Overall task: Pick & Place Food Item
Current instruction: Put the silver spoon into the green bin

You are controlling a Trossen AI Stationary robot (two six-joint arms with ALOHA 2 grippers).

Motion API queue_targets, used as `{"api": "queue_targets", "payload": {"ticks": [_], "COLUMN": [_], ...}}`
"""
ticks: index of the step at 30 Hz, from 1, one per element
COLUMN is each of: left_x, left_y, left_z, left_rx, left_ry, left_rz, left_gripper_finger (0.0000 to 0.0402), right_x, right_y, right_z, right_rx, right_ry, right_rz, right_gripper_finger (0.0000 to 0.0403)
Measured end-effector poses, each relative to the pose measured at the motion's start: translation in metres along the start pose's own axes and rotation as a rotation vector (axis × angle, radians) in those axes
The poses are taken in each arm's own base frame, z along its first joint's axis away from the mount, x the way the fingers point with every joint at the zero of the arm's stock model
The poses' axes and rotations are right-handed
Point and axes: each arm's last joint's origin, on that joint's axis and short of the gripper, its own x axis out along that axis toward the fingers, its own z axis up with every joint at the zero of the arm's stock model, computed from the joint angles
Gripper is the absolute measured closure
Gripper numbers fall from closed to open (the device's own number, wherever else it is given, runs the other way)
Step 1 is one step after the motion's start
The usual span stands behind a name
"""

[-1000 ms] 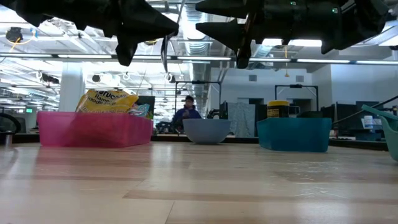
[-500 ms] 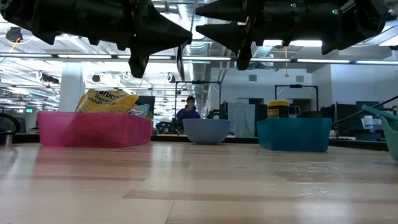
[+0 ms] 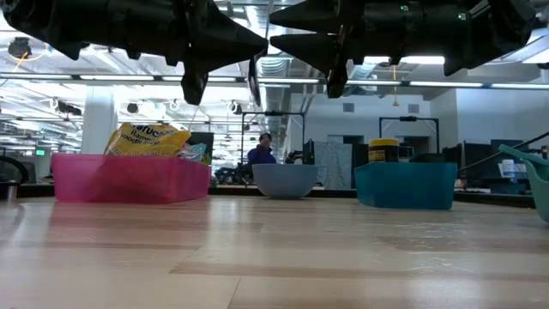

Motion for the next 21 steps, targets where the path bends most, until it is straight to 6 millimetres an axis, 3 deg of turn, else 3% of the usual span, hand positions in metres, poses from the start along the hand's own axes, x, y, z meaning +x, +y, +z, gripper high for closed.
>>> {"api": "queue_targets", "payload": {"ticks": [21], "left_x": [0.0088], "left_y": [-0.0045], "left_z": [0.0028], "left_rx": [0.0], "left_ry": [0.009], "left_rz": [-0.014], "left_gripper_finger": [0.0396], "right_x": [0.0], "right_y": [0.0001], "right_z": [0.0003], "right_rx": [0.001], "right_ry": [-0.003], "right_rz": [0.0], "right_gripper_finger": [0.0278]}}
